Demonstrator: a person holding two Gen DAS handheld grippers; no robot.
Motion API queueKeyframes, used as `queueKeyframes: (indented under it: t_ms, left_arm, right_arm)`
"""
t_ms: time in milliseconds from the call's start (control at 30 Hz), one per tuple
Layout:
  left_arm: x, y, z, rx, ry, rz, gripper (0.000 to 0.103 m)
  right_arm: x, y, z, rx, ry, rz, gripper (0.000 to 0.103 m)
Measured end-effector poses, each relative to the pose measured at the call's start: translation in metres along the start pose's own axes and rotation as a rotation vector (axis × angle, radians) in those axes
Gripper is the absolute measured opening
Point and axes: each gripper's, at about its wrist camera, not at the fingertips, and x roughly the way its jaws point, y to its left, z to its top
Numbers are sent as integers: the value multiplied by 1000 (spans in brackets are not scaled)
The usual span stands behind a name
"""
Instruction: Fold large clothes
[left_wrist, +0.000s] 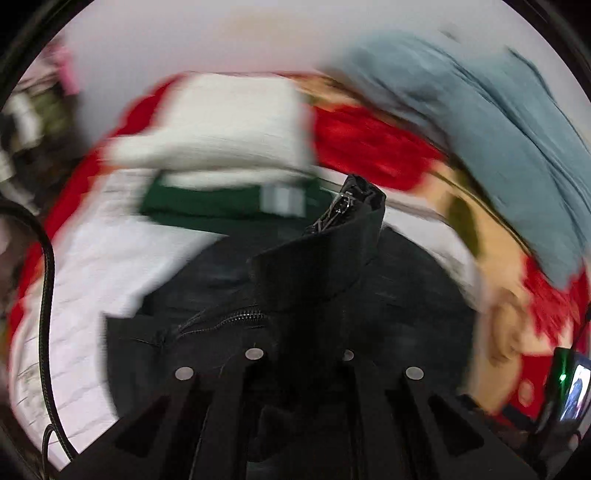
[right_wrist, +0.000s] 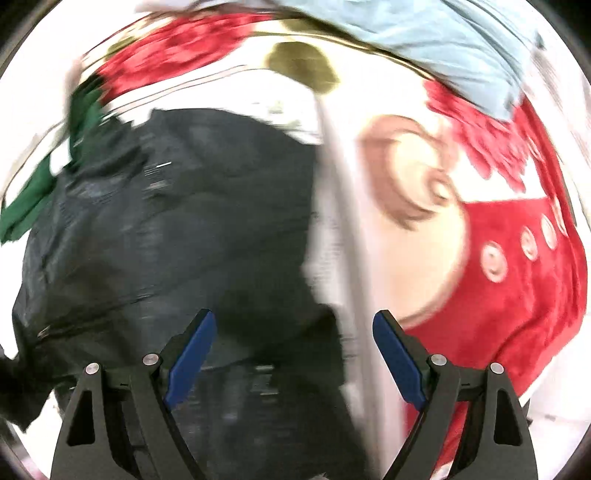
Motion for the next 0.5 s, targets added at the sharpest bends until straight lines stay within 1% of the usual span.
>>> queueKeyframes:
  t_ms: [67, 100, 133, 200, 233, 300, 333, 367, 433, 500]
  left_arm:
    - [21, -40, -2, 63, 35, -39, 6]
    - [37, -63, -7, 109, 73, -60, 6]
    - [48, -75, -10, 129, 103, -71, 6]
    - [73, -94, -24, 152, 159, -61, 9]
    - [80, -97, -29, 155, 170, -49, 10]
    - [92, -98, -34, 148, 194, -34, 13]
    - [94, -95, -36, 136, 203, -40, 25]
    - [94, -91, -35, 121, 206, -50, 58]
    - [89, -80, -35, 81, 187, -80, 103]
    - [83, -71, -32, 47, 158, -107, 103]
  right_arm:
    - [6, -27, 1, 35, 10, -15, 88]
    - [10, -40, 1, 49, 17, -21, 88]
    - [12, -51, 0, 64, 26, -27, 88]
    - [18, -69, -3, 76, 37, -42, 88]
    - [19, -76, -4, 75, 38, -44, 88]
    - [20, -85, -4, 81, 35, -15, 88]
    - [22, -89, -5, 89, 33, 11, 88]
    - [22, -92, -5, 95, 32, 34, 88]
    - [24, -94, -2, 102, 29, 94, 88]
    - [26, -91, -1, 100, 38, 184, 88]
